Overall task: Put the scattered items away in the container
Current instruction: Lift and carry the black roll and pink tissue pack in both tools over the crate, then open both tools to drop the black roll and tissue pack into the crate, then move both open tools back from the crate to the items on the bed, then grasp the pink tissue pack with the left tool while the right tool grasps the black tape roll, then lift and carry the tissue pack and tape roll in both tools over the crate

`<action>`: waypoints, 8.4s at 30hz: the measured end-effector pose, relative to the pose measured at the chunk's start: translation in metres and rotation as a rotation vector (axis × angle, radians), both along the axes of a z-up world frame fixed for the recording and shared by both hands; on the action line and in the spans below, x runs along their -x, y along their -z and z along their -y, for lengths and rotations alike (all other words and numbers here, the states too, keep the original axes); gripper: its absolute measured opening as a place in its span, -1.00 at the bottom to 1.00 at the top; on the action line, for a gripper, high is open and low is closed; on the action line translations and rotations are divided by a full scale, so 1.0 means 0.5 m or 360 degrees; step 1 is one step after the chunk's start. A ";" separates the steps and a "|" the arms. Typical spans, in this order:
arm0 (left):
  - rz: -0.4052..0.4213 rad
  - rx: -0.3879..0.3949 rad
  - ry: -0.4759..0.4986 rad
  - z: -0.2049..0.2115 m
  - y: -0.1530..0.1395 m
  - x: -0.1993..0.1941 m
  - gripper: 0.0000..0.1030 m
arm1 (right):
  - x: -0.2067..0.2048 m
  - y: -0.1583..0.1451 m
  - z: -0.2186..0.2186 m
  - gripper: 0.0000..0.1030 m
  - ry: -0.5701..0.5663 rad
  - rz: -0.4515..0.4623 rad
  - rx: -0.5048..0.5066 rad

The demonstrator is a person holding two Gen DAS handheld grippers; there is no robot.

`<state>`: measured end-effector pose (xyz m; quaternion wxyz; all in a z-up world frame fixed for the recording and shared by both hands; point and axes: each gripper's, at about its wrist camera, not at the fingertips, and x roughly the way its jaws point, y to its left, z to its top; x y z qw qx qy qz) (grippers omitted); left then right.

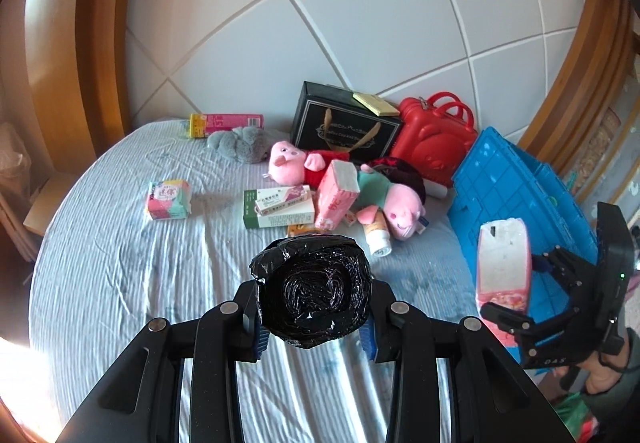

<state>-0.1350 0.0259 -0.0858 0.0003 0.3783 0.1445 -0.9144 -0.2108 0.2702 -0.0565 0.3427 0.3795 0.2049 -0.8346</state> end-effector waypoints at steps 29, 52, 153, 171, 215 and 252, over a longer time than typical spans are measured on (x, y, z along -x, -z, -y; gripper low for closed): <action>-0.0269 0.0086 0.0025 -0.112 -0.196 -0.031 -0.34 | -0.138 -0.242 -0.115 0.77 -0.0040 -0.0290 0.0473; -0.0364 0.0145 0.0063 -0.359 -0.263 0.007 -0.34 | -0.089 -0.306 -0.359 0.77 -0.0046 -0.0383 0.0656; -0.0226 -0.0049 0.0437 -0.624 -0.179 0.098 0.60 | 0.070 -0.267 -0.611 0.99 0.0628 -0.0426 0.0489; -0.0024 0.0045 0.0165 -0.294 -0.044 0.116 0.60 | 0.094 -0.092 -0.286 0.99 0.0466 -0.0176 0.0317; 0.0457 0.0234 0.0287 -0.196 0.374 0.650 0.42 | 0.301 0.512 0.097 0.99 0.0335 0.0132 -0.0084; 0.0275 0.0158 0.0151 -0.135 0.186 0.432 -0.11 | 0.178 0.337 0.115 0.06 0.0246 0.0195 0.0016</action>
